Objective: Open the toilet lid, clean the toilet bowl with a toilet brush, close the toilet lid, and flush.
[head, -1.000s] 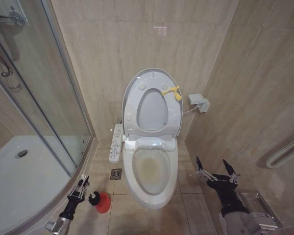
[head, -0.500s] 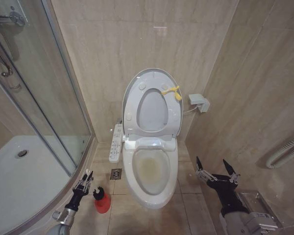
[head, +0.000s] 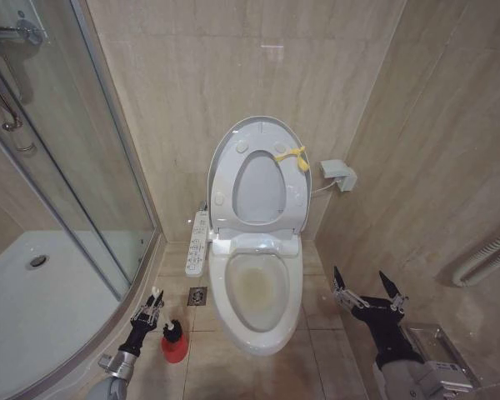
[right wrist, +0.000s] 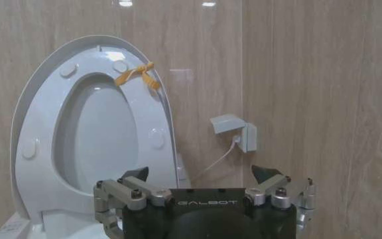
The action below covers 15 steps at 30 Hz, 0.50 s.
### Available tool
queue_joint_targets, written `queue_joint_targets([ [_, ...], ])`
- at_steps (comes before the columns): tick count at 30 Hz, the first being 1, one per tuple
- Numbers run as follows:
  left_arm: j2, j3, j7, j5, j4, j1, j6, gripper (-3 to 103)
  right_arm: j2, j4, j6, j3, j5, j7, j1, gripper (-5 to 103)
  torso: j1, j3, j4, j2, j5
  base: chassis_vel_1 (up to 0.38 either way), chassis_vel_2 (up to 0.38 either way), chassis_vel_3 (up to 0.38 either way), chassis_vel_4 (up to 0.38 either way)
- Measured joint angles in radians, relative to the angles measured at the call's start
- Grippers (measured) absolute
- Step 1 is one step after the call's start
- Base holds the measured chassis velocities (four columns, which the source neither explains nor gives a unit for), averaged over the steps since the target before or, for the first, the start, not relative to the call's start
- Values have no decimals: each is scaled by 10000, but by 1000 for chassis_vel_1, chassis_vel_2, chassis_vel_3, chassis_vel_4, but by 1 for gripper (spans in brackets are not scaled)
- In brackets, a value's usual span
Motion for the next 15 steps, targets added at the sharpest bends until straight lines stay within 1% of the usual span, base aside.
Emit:
queue_joint_targets([
  [15,-100,-103,12,282,271,68,-11,20,0,0,0,0,0,0,0,100,-1,0,-1,0,1,0,0,0,0],
])
